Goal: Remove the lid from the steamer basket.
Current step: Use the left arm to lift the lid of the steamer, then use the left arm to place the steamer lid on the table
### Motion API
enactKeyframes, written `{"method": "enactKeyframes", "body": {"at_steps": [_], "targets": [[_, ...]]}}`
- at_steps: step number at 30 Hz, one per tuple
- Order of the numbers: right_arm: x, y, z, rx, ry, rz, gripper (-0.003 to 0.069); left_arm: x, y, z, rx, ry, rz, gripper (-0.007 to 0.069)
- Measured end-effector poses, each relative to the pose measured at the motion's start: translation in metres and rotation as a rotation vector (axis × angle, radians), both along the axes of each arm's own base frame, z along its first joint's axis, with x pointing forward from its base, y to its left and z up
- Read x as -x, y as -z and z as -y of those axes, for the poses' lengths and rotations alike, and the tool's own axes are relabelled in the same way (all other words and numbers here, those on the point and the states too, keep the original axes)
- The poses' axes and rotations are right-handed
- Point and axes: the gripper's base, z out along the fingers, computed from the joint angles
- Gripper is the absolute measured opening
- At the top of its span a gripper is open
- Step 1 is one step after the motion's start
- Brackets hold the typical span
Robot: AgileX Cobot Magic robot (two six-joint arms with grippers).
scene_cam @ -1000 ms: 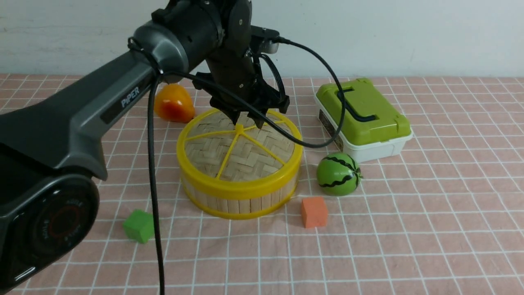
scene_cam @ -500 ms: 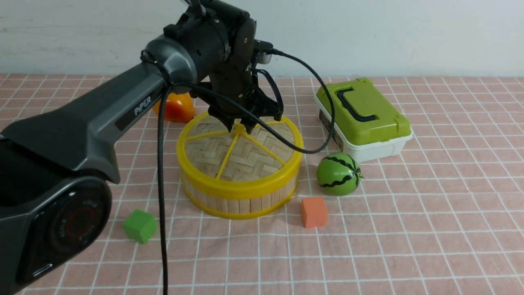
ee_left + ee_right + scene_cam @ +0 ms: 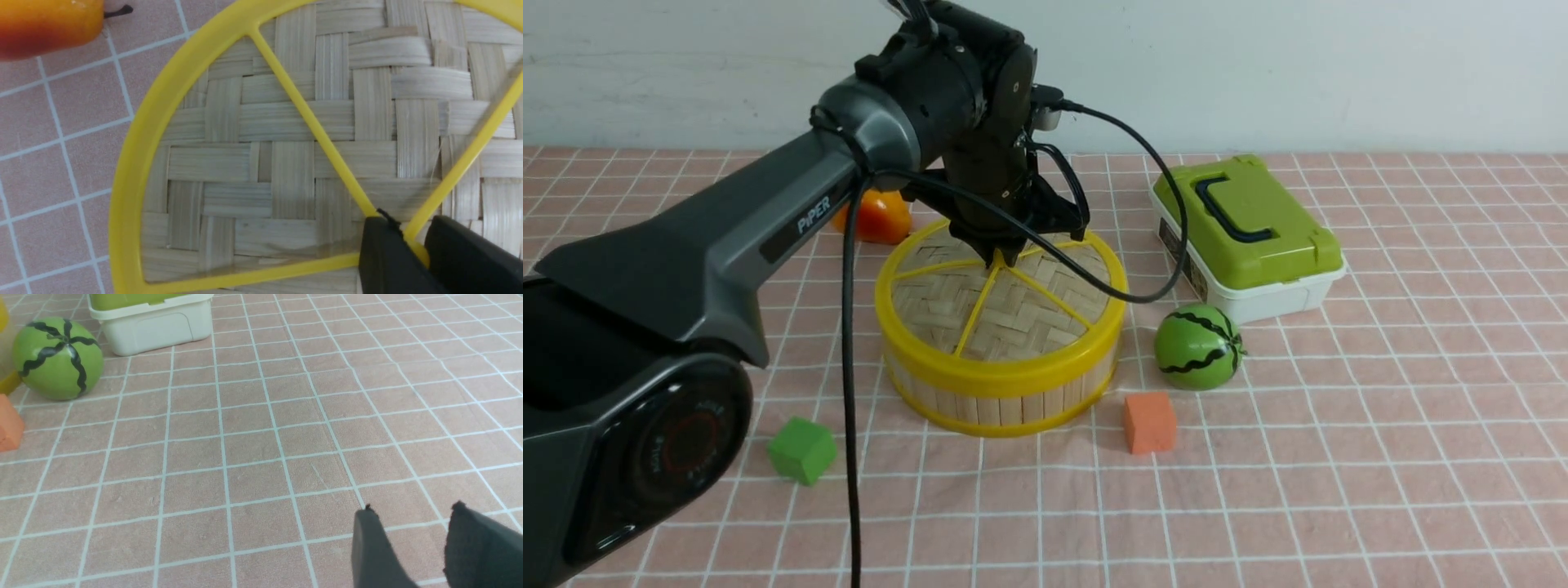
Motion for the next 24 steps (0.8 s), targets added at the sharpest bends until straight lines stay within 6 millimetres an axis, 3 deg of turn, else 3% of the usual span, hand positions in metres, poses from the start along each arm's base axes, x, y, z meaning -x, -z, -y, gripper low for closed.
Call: {"method": "enactKeyframes", "body": {"at_steps": [4,7,9,12,14,15,16,18,21,22,23,24], "targets": [[0.0,0.0,0.0,0.0,0.0,0.0,0.0241,0.005,-0.019,-0.003,0.013,-0.001,0.033,0.0109],[0.0,0.0,0.0,0.0,0.0,0.0,0.0241,0.014,-0.048,-0.009,0.026,-0.003,0.092,0.0109],[0.0,0.0,0.0,0.0,0.0,0.0,0.0241,0.026,-0.083,-0.02,0.035,-0.011,0.169,0.0109],[0.0,0.0,0.0,0.0,0.0,0.0,0.0241,0.037,-0.115,-0.037,0.042,-0.033,0.241,0.0109],[0.0,0.0,0.0,0.0,0.0,0.0,0.0241,0.045,-0.141,-0.06,0.046,-0.076,0.286,0.0109],[0.0,0.0,0.0,0.0,0.0,0.0,0.0241,0.046,-0.143,-0.063,0.044,-0.08,0.289,0.0109],[0.0,0.0,0.0,0.0,0.0,0.0,0.0241,0.051,-0.156,-0.085,0.031,-0.124,0.297,0.0109],[0.0,0.0,0.0,0.0,0.0,0.0,0.0241,0.053,-0.166,-0.112,0.015,-0.182,0.294,0.0109],[0.0,0.0,0.0,0.0,0.0,0.0,0.0241,0.048,-0.166,-0.16,-0.009,-0.29,0.268,0.0109],[0.0,0.0,0.0,0.0,0.0,0.0,0.0241,0.047,-0.165,-0.163,-0.01,-0.298,0.265,0.0109],[0.0,0.0,0.0,0.0,0.0,0.0,0.0241,0.041,-0.15,-0.192,-0.016,-0.366,0.209,0.0109],[0.0,0.0,0.0,0.0,0.0,0.0,0.0241,0.038,-0.141,-0.203,-0.02,-0.391,0.181,0.0109]]}}
